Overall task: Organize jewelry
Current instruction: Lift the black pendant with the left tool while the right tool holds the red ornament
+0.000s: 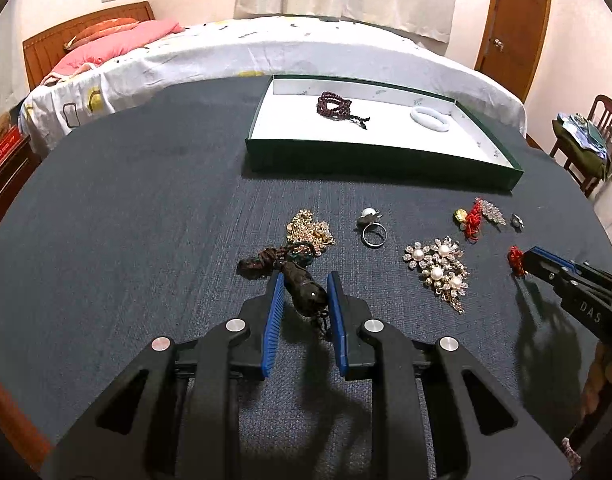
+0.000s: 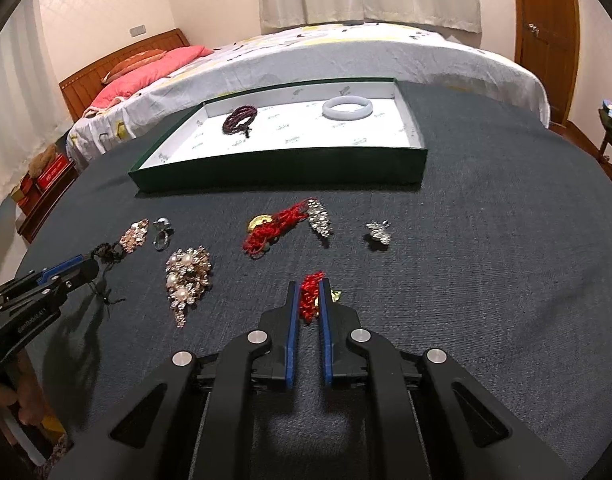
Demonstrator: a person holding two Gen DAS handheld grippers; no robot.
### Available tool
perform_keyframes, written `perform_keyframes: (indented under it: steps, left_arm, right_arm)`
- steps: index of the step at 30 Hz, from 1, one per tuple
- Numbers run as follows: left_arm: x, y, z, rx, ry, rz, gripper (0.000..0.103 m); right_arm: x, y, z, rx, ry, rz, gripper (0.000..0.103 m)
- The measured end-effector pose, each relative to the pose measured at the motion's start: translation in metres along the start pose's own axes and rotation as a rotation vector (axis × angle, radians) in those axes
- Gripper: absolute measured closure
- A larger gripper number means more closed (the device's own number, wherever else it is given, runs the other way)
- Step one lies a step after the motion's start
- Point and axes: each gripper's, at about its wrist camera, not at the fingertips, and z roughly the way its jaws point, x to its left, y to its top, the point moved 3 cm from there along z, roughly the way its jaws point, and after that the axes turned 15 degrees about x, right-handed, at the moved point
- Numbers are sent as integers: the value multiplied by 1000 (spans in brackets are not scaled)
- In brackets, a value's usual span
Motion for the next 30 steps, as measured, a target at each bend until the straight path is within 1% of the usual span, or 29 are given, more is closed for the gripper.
perform_keyframes:
  steps: [3,9,20,21,22,23,24,29,30]
  left_arm:
    - [1,0,0,4,-2,-5,81]
    - [2,0,0,3,-4,-3,81]
    - [3,1,2,4,-10,-11,81]
    - [4,1,3,5,-10,-12,81]
    - [4,1,3,5,-10,-12,81]
    - [4,1,3,6,-10,-12,81]
    - [4,1,3,6,-10,-12,81]
    - [5,0,6,14,-13,-17,81]
    - [5,0,6,15,-13,-17,81]
  right_arm:
    - [1,3,-1,-7,5,0,91]
    - [7,5,7,36,-6,-31,91]
    - [9,6,8,36,-28,-40,90]
    - [10,7,8,35,-29,-43,85]
    - [11,7,8,31,-33,-42,70]
    - [11,7,8,21,-40,-42,63]
    - [12,8,9,20,-50,-47,60]
    - [11,9,13,25,-59,-43,60]
    - [9,9,14,30,-59,-42,64]
